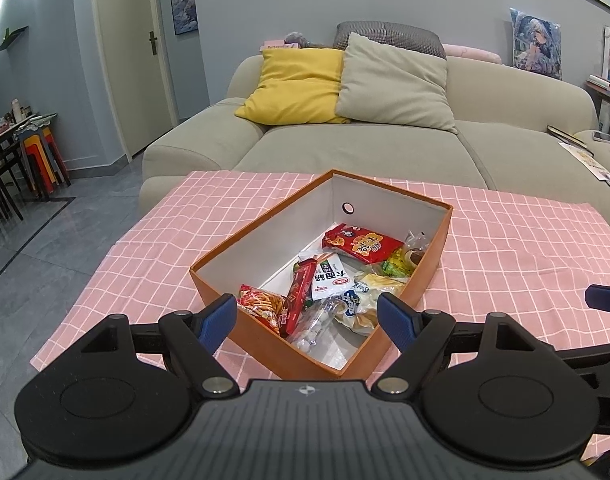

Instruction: Organize snacks

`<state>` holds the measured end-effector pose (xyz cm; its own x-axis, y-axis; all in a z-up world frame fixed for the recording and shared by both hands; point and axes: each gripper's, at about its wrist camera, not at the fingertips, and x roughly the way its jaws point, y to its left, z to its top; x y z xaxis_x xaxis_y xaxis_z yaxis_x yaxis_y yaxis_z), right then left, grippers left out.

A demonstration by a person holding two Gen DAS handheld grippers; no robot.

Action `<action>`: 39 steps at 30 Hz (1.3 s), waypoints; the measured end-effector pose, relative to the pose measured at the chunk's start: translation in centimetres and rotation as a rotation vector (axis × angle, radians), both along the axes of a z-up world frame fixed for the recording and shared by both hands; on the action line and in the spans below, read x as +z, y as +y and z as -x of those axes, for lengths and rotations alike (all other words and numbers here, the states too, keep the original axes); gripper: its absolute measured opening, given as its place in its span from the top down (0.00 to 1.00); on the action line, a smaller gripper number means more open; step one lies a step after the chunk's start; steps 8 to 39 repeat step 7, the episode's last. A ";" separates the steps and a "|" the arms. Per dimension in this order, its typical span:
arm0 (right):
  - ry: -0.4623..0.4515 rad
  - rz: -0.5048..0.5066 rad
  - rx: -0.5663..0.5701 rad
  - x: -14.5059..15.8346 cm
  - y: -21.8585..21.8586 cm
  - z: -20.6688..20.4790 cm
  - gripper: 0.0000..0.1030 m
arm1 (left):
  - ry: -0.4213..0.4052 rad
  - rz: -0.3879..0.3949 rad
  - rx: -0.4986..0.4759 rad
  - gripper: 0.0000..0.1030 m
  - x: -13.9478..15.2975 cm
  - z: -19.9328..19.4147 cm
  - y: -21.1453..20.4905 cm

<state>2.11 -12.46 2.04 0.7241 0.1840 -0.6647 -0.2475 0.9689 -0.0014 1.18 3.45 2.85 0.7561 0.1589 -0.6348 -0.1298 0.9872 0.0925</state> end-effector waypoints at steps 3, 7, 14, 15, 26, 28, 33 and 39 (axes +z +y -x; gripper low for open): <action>0.000 0.002 0.001 0.0 0.1 0.0 0.04 | -0.002 0.005 -0.004 0.09 0.0 0.0 0.1; -0.002 0.004 0.003 0.0 0.2 0.0 0.04 | -0.010 0.011 -0.005 0.09 0.1 0.2 0.1; -0.002 0.004 0.003 0.0 0.2 0.0 0.04 | -0.010 0.011 -0.005 0.09 0.1 0.2 0.1; -0.002 0.004 0.003 0.0 0.2 0.0 0.04 | -0.010 0.011 -0.005 0.09 0.1 0.2 0.1; -0.002 0.004 0.003 0.0 0.2 0.0 0.04 | -0.010 0.011 -0.005 0.09 0.1 0.2 0.1; -0.002 0.004 0.003 0.0 0.2 0.0 0.04 | -0.010 0.011 -0.005 0.09 0.1 0.2 0.1; -0.002 0.004 0.003 0.0 0.2 0.0 0.04 | -0.010 0.011 -0.005 0.09 0.1 0.2 0.1; -0.002 0.004 0.003 0.0 0.2 0.0 0.04 | -0.010 0.011 -0.005 0.09 0.1 0.2 0.1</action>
